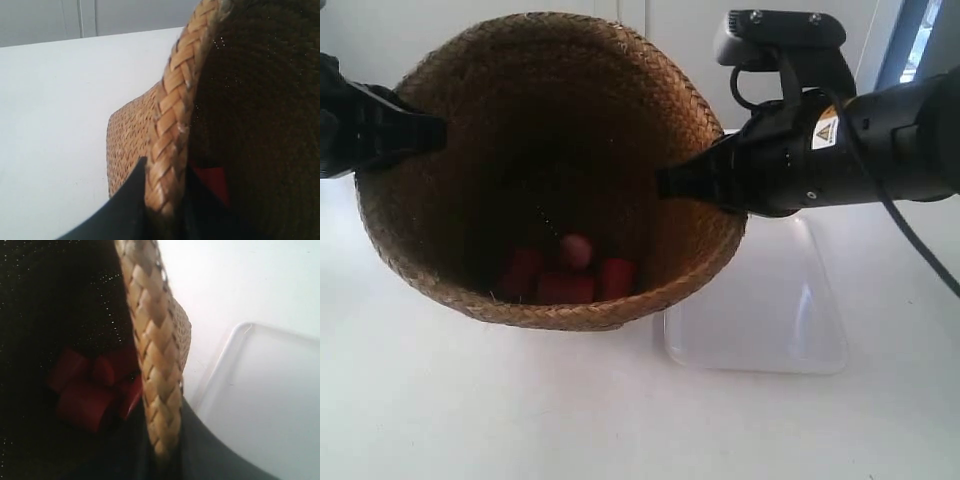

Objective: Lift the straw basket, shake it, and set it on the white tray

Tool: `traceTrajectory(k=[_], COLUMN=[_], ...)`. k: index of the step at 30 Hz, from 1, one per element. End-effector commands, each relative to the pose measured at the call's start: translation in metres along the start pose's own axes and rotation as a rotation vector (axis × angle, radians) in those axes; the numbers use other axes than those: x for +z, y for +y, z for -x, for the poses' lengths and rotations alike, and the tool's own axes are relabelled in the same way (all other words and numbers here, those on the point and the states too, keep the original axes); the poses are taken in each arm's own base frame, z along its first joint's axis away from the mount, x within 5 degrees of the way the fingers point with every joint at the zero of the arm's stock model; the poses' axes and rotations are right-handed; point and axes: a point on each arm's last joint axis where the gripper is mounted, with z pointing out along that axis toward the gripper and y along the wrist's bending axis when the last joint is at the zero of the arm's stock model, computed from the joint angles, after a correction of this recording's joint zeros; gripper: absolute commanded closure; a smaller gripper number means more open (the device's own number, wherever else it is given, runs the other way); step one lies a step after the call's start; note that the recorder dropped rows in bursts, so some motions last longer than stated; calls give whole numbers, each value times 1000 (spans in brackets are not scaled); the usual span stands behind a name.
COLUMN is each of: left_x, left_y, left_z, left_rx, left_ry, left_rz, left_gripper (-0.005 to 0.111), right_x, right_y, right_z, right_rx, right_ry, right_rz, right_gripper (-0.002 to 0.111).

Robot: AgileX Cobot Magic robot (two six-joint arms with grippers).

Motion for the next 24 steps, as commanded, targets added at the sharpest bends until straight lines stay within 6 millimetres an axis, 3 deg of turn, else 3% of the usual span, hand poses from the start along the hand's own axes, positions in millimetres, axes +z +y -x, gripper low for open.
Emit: traceTrajectory(k=[1, 10, 12, 13, 14, 15, 16, 18, 21, 24], left_x=[2, 8, -8, -23, -50, -60, -25, -7, -27, -34], left_y=[3, 7, -1, -7, -18, -20, -6, 8, 3, 2], left_z=[-6, -7, 6, 16, 36, 40, 13, -4, 17, 24], left_rx=[20, 19, 12, 24, 56, 99, 80, -52, -31, -13], left_ry=[14, -13, -31, -58, -134, -203, -110, 54, -76, -117], left_rz=[12, 36, -3, -26, -62, -54, -4, 19, 18, 22], left_gripper=[107, 107, 107, 107, 107, 107, 107, 107, 107, 107], right_x=[12, 20, -6, -30, -65, -78, -35, 0, -17, -15], right_y=[-3, -2, 4, 10, 20, 27, 21, 14, 24, 24], right_z=[-4, -2, 19, 35, 54, 58, 27, 2, 17, 17], right_rx=[-52, -46, -49, -56, -71, -106, -115, -17, -35, -47], right_ry=[22, 23, -1, -57, -176, -291, -195, 45, -82, -75], right_rz=[-18, -18, -8, 9, 51, 83, 61, 13, 62, 57], right_gripper=[108, 108, 108, 108, 108, 108, 108, 108, 108, 108])
